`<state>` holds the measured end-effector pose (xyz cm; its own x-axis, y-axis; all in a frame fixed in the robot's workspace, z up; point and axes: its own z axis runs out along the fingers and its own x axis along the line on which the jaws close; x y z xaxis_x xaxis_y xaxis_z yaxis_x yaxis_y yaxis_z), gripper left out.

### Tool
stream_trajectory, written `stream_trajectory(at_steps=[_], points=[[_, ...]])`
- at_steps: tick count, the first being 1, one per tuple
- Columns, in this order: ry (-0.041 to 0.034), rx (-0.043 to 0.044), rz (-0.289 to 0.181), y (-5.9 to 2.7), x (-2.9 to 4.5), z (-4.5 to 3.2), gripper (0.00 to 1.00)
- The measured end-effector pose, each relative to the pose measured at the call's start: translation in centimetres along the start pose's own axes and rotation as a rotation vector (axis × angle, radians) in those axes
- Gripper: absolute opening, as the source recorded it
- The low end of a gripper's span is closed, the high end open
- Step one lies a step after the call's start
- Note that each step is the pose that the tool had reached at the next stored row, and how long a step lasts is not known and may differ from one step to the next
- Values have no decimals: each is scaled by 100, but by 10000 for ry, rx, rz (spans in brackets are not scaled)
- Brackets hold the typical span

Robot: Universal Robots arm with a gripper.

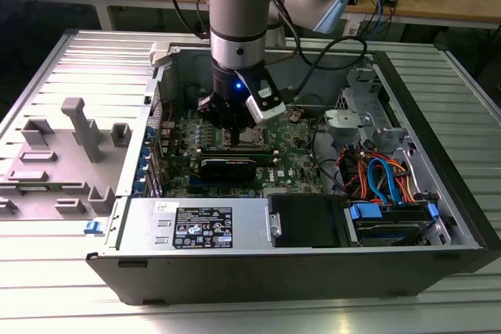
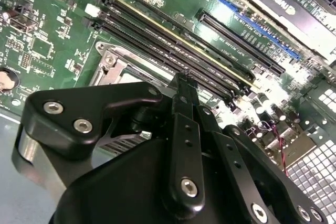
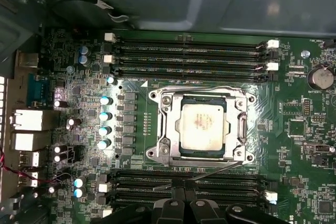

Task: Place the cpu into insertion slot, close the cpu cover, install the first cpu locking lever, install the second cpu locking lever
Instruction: 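Install the second cpu locking lever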

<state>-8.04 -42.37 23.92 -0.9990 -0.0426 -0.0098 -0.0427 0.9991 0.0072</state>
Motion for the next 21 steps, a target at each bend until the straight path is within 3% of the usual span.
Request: stream_trajectory(at_steps=[3, 6, 8, 11, 13, 17, 21], points=[[0, -17, -3, -39, 17, 2, 11], [-3, -104, -6, -52, 26, 3, 11], [-9, -215, -13, -52, 25, 4, 11], [-22, -507, -17, -57, 30, 10, 11], [-25, -590, -16, -75, 37, 15, 11], [-26, -631, -15, -128, 43, 17, 11], [-35, -822, -14, -137, 49, 26, 11]])
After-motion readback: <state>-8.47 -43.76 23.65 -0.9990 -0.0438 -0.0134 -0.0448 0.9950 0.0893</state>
